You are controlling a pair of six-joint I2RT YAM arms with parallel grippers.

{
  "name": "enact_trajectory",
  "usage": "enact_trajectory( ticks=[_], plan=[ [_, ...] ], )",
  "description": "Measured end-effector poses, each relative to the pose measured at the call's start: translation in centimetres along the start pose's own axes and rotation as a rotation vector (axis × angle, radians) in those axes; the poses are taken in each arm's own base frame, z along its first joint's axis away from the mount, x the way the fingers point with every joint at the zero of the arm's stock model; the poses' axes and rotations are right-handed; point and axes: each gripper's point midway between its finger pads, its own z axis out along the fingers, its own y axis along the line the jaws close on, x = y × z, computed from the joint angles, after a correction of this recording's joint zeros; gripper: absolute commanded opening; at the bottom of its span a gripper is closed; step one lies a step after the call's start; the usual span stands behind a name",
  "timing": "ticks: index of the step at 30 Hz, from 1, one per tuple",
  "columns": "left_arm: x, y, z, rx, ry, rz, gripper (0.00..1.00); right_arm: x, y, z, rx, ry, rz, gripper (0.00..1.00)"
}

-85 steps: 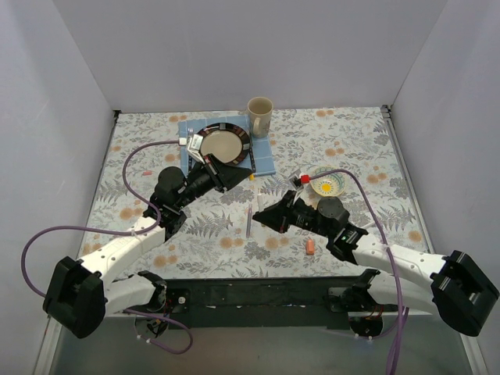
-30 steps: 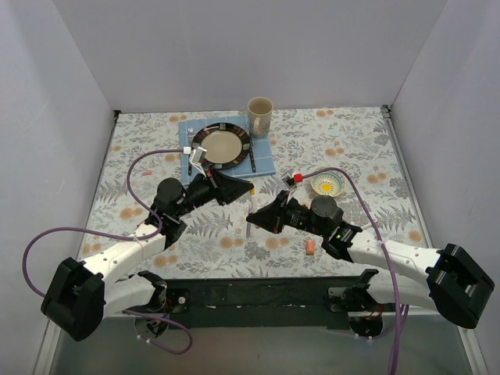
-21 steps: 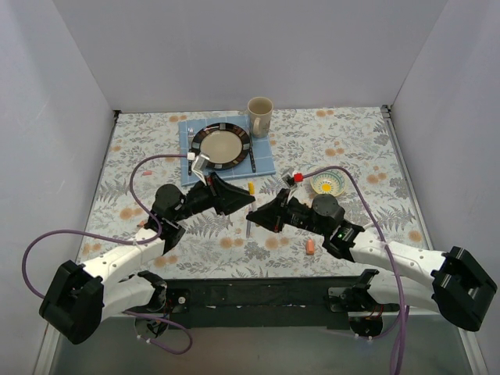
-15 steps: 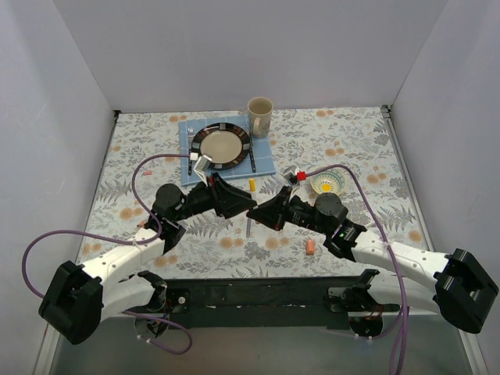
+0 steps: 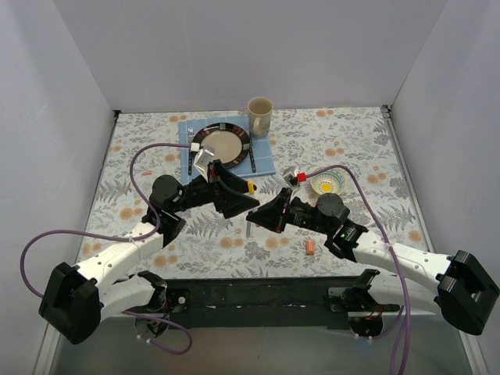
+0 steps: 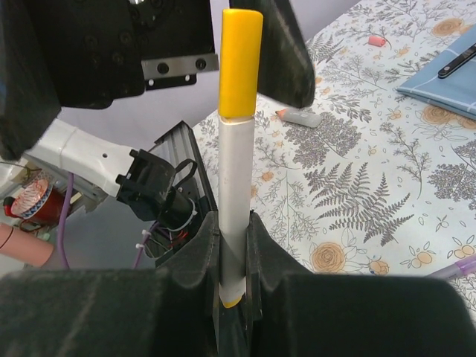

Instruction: Insert the pens into the pen caps

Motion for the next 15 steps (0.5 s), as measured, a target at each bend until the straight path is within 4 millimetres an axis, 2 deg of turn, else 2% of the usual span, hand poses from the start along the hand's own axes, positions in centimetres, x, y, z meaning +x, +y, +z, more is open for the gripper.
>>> enact_trajectory(
  ticks=[4, 10, 14, 15],
  plan=[
    [-1.2, 0.0, 0.9, 0.007, -0.001, 0.030, 0.69, 0.2, 0.4, 0.0, -0.020, 0.012, 0.001, 0.01],
    [-1.0, 0.7, 1.3, -0.001, 0.016, 0.026, 0.53, 0.4, 0.6, -0.1, -0.031, 0.019, 0.002, 0.01],
    [-0.7, 1.1, 1.3, -0.010, 0.027, 0.019, 0.29, 0.1, 0.8, -0.2, -0.035, 0.012, -0.002, 0.01],
    [-0.7, 1.1, 1.4, -0.010, 0.027, 0.019, 0.14, 0.1, 0.9, -0.2, -0.037, 0.010, -0.003, 0.01]
  ],
)
